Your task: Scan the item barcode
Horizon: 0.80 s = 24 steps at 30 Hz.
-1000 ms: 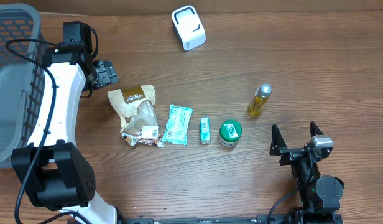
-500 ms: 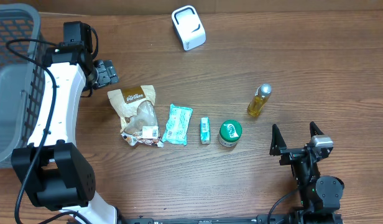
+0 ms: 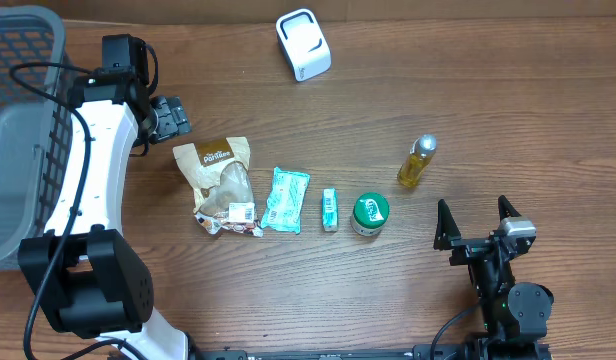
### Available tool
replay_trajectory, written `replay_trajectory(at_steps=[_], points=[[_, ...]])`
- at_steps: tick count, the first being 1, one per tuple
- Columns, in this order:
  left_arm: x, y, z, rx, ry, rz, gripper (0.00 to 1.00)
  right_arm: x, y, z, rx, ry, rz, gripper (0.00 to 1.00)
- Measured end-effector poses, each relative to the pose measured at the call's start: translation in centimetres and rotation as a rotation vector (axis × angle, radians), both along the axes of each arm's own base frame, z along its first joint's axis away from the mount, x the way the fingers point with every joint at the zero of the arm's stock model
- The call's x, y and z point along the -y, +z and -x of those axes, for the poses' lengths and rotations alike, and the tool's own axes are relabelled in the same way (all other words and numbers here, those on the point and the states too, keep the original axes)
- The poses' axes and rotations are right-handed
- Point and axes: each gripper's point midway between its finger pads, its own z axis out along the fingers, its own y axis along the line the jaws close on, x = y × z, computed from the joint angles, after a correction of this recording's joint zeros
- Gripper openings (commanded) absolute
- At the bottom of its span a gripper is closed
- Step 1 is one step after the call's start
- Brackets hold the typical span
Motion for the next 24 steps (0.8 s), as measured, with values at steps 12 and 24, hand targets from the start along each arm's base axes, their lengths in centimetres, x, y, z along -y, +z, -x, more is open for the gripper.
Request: replay_trajectory(at_steps=[12,24], points=[[0.0,0.0,0.0,0.0,0.0,0.0,1.0,-0.02,-0.01,0.0,0.0,0.001,0.0,1.0],[0.0,0.0,0.0,0.0,0.0,0.0,0.99,-0.02,0.0,0.0,0.0,0.001,0.0,1.0]])
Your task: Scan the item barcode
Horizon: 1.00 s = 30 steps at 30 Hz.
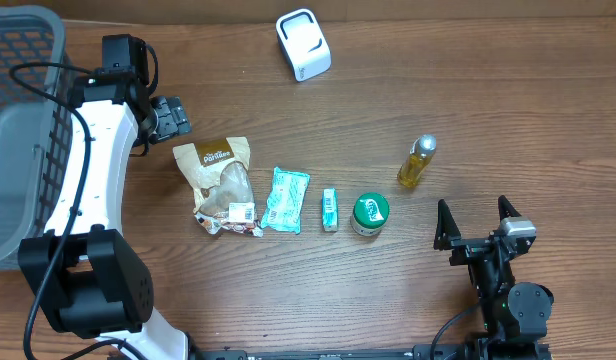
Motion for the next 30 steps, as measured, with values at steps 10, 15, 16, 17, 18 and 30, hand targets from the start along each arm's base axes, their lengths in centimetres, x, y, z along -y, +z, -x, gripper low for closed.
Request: replay_trajectory(at_steps=[10,15,16,17,18,30], points=[[0.0,0.0,0.0,0.0,0.0,0.0,1.0,0.0,0.4,0.0,0.017,0.0,0.0,1.0],[0.0,0.0,0.0,0.0,0.0,0.0,1.0,-0.2,2.4,0.1,0.099,0.015,0.0,1.0],[0.0,0.0,0.0,0.0,0.0,0.0,1.0,-0.4,2.6,0.1,0.107,0.021,0.0,1.0],[0.0,0.0,0.0,0.0,0.0,0.0,0.99,-0.4,2.6,0.1,0.106,0.026,0.0,1.0],[0.0,0.0,0.0,0.0,0.0,0.0,1.0,-0.5,2.3,0.1,0.093,0.028,0.0,1.0],[-0.1,0.0,0.1,-0.003,0.001,-0.003,1.0,-0.6,10.7,3.5,0.032,0.032,-0.005,1.0]])
